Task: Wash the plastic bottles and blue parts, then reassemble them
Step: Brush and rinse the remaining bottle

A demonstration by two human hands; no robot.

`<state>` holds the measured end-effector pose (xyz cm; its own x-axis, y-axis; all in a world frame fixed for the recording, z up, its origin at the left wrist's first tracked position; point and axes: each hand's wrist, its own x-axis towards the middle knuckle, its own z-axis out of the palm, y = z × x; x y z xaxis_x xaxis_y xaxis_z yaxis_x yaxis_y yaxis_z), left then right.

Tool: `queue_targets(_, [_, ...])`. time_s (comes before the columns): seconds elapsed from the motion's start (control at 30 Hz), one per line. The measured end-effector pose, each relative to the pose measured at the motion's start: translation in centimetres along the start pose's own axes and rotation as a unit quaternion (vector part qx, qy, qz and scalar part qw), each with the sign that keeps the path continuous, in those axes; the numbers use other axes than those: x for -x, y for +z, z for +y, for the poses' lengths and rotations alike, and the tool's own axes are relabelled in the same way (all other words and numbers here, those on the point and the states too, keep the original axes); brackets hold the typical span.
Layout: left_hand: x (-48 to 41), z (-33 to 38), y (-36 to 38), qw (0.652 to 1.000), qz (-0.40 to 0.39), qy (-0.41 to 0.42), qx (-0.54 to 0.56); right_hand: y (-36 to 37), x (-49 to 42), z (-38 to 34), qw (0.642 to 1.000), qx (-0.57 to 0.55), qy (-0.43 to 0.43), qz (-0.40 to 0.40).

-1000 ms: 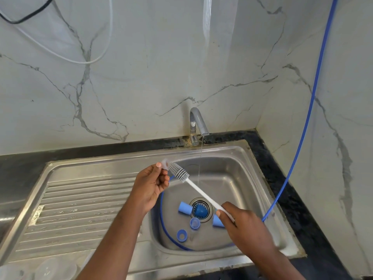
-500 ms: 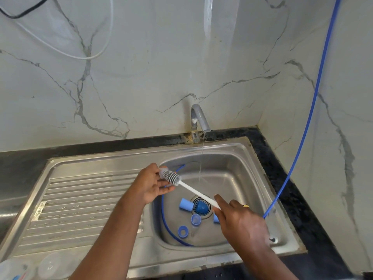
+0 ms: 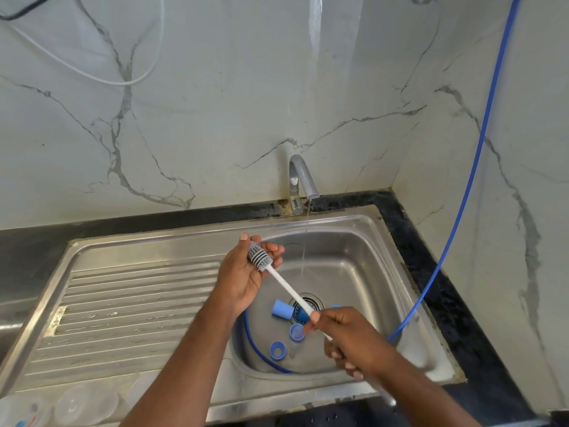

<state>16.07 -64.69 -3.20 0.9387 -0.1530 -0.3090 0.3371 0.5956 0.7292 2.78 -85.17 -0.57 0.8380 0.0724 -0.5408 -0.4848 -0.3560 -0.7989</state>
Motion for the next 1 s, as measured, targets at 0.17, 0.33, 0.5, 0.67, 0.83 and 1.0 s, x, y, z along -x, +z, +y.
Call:
queue_targets(0.17, [-0.1,-1.1,1.8,0.995,0.100,0.021,-0.010,0.8,-0.5,1.3,0.804,0.508,-0.164,0.260])
queue_targets(0.33, [0.1,-0.1,2.4,0.998,0.027,0.005,0.058,0.1,-0.9,0.5,0.996,-0.080,0.014,-0.032])
queue_targets(0.5, [-0.1,-0.1,3.2,0.998,0.030,0.013,0.055,-1.3,-0.7,-0.3,0.995,-0.085,0.022,-0.050])
queue_targets(0.67, [-1.4,-1.5,3.7,0.980,0.162,0.065,-0.093,1.0,-0.5,0.9,0.833,0.494,-0.117,0.221])
queue_targets(0.83, [-0.5,-0.3,4.0,0.997,0.065,-0.002,0.043,-0.5,-0.9,-0.3,0.982,-0.162,0.068,-0.071])
queue_targets(1.0, [-0.4,-0.8,3.4,0.995,0.061,-0.009,0.076,-2.7,-0.9,-0.8,0.997,-0.050,0.043,-0.043])
